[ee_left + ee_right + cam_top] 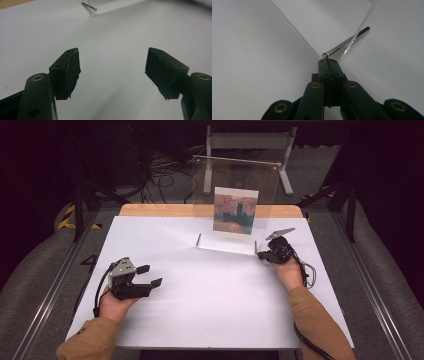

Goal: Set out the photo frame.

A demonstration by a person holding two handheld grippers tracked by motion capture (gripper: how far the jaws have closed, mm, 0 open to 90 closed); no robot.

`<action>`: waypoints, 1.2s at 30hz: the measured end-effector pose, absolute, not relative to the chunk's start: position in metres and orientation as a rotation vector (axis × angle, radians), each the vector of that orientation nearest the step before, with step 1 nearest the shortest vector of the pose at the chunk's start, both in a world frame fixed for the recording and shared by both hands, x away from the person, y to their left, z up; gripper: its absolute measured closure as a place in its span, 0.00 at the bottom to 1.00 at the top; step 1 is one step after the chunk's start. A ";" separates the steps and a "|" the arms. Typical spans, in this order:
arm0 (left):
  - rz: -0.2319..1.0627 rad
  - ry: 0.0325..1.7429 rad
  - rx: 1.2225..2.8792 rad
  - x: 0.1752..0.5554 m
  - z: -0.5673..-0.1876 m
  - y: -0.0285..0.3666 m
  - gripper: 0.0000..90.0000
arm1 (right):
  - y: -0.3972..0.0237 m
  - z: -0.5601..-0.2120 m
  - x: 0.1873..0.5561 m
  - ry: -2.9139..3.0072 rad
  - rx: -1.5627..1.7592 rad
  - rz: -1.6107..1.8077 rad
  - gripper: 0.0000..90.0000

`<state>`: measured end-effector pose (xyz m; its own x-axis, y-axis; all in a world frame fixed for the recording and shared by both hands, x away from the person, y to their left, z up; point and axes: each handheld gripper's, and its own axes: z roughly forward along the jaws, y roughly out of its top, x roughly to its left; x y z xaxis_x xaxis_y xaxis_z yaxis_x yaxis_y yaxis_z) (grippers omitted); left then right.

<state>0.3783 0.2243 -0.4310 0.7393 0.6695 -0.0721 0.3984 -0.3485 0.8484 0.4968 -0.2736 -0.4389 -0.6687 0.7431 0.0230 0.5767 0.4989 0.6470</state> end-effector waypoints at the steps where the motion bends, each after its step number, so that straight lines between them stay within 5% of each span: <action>1: 0.358 0.811 1.985 0.378 -0.431 0.224 0.31 | -0.274 -0.439 0.498 2.485 1.125 0.924 1.00; 27: 0.355 0.800 1.991 0.380 -0.432 0.223 0.31 | -0.279 -0.438 0.517 2.393 1.210 0.892 1.00; 36: 0.337 0.788 1.998 0.377 -0.429 0.220 0.30 | -0.285 -0.400 0.476 2.405 0.988 1.050 0.99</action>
